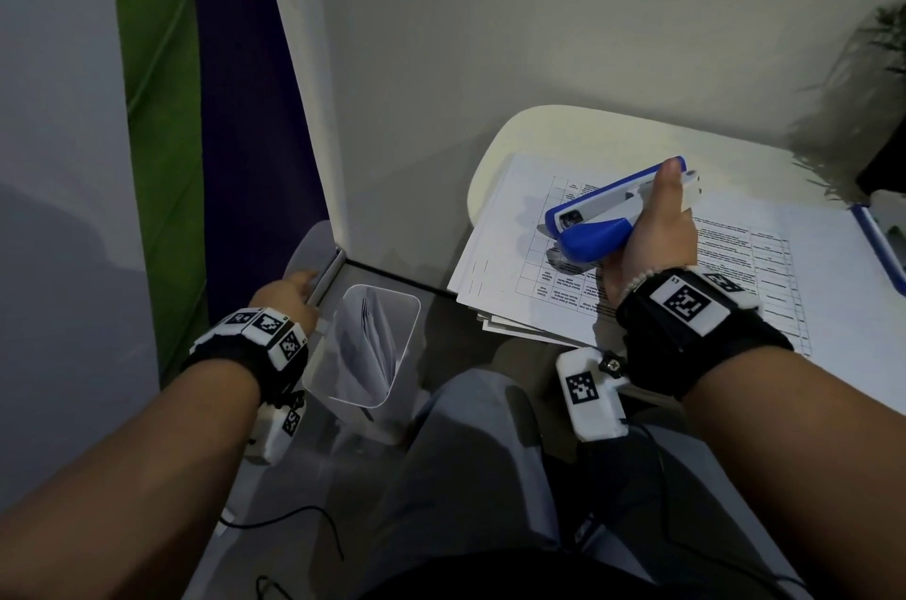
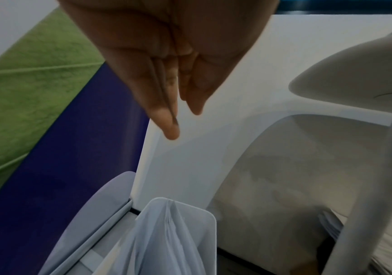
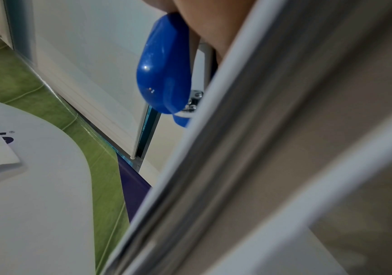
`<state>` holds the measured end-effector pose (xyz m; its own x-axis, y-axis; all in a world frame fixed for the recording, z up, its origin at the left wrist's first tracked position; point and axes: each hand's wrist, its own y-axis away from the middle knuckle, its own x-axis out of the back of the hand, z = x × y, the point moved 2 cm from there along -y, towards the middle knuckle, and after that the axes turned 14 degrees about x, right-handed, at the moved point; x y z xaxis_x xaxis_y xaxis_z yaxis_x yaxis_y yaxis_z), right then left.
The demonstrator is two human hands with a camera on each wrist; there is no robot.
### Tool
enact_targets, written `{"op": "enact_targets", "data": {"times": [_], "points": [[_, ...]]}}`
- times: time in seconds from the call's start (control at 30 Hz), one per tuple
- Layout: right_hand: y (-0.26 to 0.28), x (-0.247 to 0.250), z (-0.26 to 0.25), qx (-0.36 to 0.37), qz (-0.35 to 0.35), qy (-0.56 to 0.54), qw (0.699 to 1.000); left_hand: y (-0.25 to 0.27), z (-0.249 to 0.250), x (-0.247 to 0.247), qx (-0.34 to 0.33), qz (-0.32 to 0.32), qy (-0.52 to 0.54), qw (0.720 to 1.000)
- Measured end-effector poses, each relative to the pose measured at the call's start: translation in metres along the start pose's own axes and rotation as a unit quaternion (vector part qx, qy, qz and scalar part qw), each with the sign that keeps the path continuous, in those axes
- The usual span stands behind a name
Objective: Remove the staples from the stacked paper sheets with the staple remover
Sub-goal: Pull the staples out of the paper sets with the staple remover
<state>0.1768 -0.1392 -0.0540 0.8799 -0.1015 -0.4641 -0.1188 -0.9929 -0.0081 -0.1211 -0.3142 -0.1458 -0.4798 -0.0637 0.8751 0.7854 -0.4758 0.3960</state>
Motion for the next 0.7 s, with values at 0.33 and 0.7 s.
{"op": "enact_targets", "data": {"times": [0.33,0.7], "points": [[-0.002,0.0,-0.007,-0.064,0.01,-0.003,0.998,0.079,0.111,0.036,-0.192,0.08,0.235,0.949],[-0.018,0.061,-0.032,-0.031,0.055,0.005,0.998,0.117,0.157,0.025,-0.215,0.024,-0.097,0.972]]}}
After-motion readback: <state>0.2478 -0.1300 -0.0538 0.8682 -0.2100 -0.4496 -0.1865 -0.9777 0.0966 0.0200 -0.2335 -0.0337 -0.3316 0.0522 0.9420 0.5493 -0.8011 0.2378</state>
